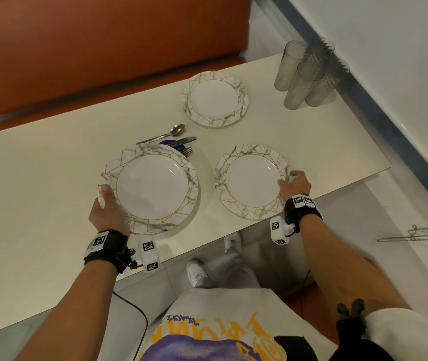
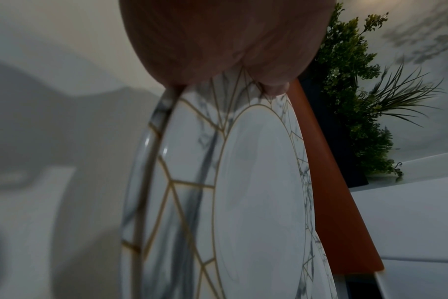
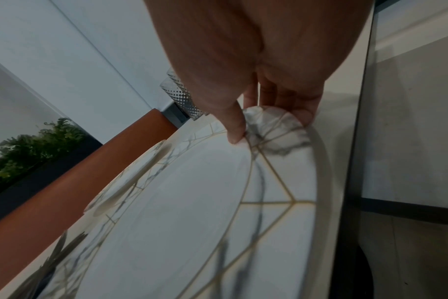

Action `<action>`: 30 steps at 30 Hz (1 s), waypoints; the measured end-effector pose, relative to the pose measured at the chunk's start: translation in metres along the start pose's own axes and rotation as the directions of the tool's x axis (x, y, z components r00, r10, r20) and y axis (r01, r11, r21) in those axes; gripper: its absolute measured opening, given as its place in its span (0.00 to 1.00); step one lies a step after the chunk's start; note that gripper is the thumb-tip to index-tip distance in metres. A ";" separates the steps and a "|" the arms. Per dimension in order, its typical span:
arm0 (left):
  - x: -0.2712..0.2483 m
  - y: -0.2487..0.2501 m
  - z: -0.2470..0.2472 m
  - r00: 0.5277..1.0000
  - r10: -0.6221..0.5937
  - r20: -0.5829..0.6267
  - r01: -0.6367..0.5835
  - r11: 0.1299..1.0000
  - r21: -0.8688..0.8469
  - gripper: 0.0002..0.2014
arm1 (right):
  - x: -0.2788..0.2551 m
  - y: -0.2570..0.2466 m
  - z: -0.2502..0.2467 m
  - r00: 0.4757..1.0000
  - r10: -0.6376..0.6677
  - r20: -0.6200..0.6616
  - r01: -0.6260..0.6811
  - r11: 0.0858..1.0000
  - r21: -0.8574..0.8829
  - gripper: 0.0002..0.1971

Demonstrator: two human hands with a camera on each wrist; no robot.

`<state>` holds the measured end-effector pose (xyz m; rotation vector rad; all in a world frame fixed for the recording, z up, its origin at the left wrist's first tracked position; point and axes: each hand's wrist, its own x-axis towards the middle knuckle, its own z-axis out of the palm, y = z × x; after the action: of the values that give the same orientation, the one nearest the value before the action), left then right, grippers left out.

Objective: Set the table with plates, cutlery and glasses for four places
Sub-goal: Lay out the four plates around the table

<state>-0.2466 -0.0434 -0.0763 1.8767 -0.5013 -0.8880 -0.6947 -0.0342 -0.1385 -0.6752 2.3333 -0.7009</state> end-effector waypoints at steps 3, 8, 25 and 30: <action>-0.002 0.002 -0.001 1.000 -0.020 -0.006 0.019 1.000 -0.021 0.24 | -0.004 -0.005 -0.001 1.000 -0.001 -0.013 0.000 0.995 -0.103 0.27; -0.005 0.008 -0.002 0.997 -0.061 0.039 0.063 0.996 -0.068 0.27 | -0.026 -0.038 0.001 0.986 -0.155 -0.053 0.122 0.909 -0.399 0.24; 0.008 0.041 -0.037 0.980 -0.200 -0.014 0.193 0.961 -0.195 0.36 | -0.129 -0.228 0.142 0.542 -0.548 0.638 0.741 0.670 -0.054 0.19; 0.032 0.047 -0.068 0.934 -0.278 -0.225 0.221 0.943 -0.249 0.31 | -0.112 -0.283 0.182 0.570 -0.568 0.594 0.697 0.717 0.018 0.21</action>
<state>-0.1724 -0.0455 -0.0280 1.8393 -0.0001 -0.8109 -0.4148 -0.2295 -0.0428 -1.6465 1.5751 -0.4297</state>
